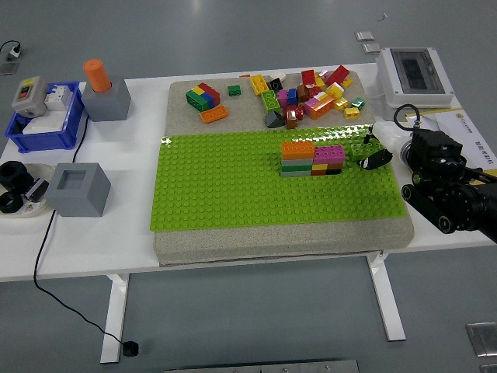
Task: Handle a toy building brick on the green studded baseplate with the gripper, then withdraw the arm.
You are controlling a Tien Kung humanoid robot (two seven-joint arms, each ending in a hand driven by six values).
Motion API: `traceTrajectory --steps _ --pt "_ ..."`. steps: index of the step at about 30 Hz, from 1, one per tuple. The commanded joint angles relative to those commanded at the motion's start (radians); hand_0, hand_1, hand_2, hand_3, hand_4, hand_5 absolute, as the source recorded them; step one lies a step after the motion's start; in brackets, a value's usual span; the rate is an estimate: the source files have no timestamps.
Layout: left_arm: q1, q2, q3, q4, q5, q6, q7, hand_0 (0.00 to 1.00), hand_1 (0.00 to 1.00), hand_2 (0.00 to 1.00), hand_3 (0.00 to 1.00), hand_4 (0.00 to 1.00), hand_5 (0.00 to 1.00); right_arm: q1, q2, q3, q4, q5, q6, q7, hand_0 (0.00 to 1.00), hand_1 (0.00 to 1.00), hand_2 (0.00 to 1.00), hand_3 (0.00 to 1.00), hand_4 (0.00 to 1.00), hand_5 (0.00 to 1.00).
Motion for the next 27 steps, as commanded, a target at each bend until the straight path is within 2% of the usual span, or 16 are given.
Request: traceTrajectory --steps 2,3,8,9,20,27 --pt "0.0 0.0 0.0 0.0 0.0 0.0 0.0 0.803 0.819 0.786 0.55 0.547 0.352 0.0 0.001 -0.001 -0.001 0.002 -0.001 0.0 0.81 0.793 0.821 0.695 0.757 0.417" --pt "0.0 0.0 0.0 0.0 0.0 0.0 0.0 0.803 0.82 0.785 0.55 0.549 0.353 0.0 0.001 -0.001 -0.002 0.002 -0.001 0.001 0.808 0.792 0.812 0.655 0.73 0.414" --pt "0.0 0.0 -0.003 0.0 0.005 0.0 -0.001 0.803 0.82 0.785 0.55 0.549 0.353 0.0 0.003 -0.002 -0.004 0.002 -0.003 0.001 0.808 0.792 0.812 0.655 0.73 0.414" --pt "0.0 -0.001 -0.004 0.0 0.006 0.0 -0.001 0.803 0.82 0.784 0.549 0.552 0.356 0.0 0.003 -0.003 -0.005 0.001 -0.003 0.001 0.804 0.787 0.806 0.614 0.613 0.403" --pt "0.0 -0.001 -0.006 0.0 0.007 0.001 -0.003 0.803 0.82 0.784 0.548 0.556 0.359 0.001 0.001 -0.011 -0.005 0.004 -0.005 0.003 0.804 0.787 0.804 0.584 0.593 0.402" --pt "0.001 -0.002 -0.009 0.0 0.009 0.002 -0.004 0.803 0.82 0.785 0.546 0.566 0.366 0.001 -0.003 -0.02 0.0 0.004 -0.007 0.004 0.804 0.79 0.808 0.546 0.619 0.397"
